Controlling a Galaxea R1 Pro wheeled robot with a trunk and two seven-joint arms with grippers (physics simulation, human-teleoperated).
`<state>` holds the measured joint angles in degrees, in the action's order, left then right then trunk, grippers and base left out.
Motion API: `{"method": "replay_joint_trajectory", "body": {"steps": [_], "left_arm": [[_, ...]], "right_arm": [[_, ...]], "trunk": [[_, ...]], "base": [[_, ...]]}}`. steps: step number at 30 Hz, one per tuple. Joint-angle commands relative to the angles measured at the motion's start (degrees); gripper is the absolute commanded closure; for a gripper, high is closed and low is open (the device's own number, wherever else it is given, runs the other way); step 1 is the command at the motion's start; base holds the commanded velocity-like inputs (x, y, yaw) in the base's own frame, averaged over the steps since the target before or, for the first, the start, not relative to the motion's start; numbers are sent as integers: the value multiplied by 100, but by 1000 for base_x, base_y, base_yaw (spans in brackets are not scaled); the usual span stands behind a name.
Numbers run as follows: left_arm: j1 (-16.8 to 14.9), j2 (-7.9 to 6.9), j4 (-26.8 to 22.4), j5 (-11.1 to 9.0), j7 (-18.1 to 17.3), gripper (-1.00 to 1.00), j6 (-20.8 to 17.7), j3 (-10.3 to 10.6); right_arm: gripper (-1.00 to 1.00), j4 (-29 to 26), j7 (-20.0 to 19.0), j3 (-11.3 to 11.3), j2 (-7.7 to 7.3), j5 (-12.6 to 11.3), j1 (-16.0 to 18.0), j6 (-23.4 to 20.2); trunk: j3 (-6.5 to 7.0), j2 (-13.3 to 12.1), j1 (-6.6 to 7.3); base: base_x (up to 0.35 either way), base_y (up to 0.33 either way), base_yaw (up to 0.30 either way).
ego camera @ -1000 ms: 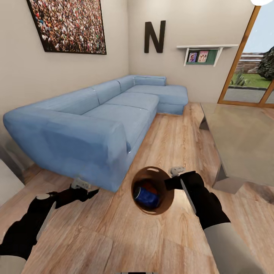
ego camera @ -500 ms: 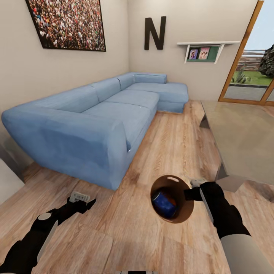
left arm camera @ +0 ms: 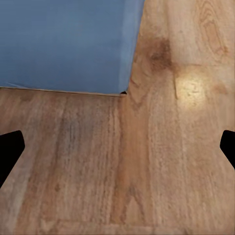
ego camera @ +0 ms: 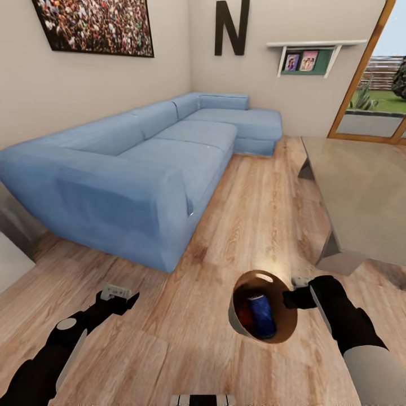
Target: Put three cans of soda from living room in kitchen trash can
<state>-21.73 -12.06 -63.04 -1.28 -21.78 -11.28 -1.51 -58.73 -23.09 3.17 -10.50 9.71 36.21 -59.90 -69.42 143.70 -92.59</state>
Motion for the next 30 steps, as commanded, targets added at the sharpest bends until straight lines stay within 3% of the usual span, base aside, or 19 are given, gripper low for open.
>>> {"method": "replay_joint_trajectory", "body": {"steps": [1,6,10,21,30], "left_arm": [[1,1,3,1,6,-100,17,0],[2,2,58,-3,14,-100,49,0],[2,2,80,-4,14,-100,61,-4],[0,2,260,-4,16,-100,194,-12],[-6,2,412,-4,16,-100,295,-16]], "right_arm": [[100,201,-27,2,-46,-92,64,-10],[100,1043,-32,-3,-149,-82,432,-10],[100,1538,-50,-1,-292,-81,670,-10],[100,1967,-227,-15,-358,-60,1030,-10],[100,2091,-304,-10,-363,-61,1059,-10]], "trunk": [[-22,2,-1],[-133,9,-14],[-133,9,-14],[-133,9,-14],[-133,9,-14]], "base": [[0,0,0],[0,0,0],[0,0,0],[0,0,0],[0,0,0]]}}
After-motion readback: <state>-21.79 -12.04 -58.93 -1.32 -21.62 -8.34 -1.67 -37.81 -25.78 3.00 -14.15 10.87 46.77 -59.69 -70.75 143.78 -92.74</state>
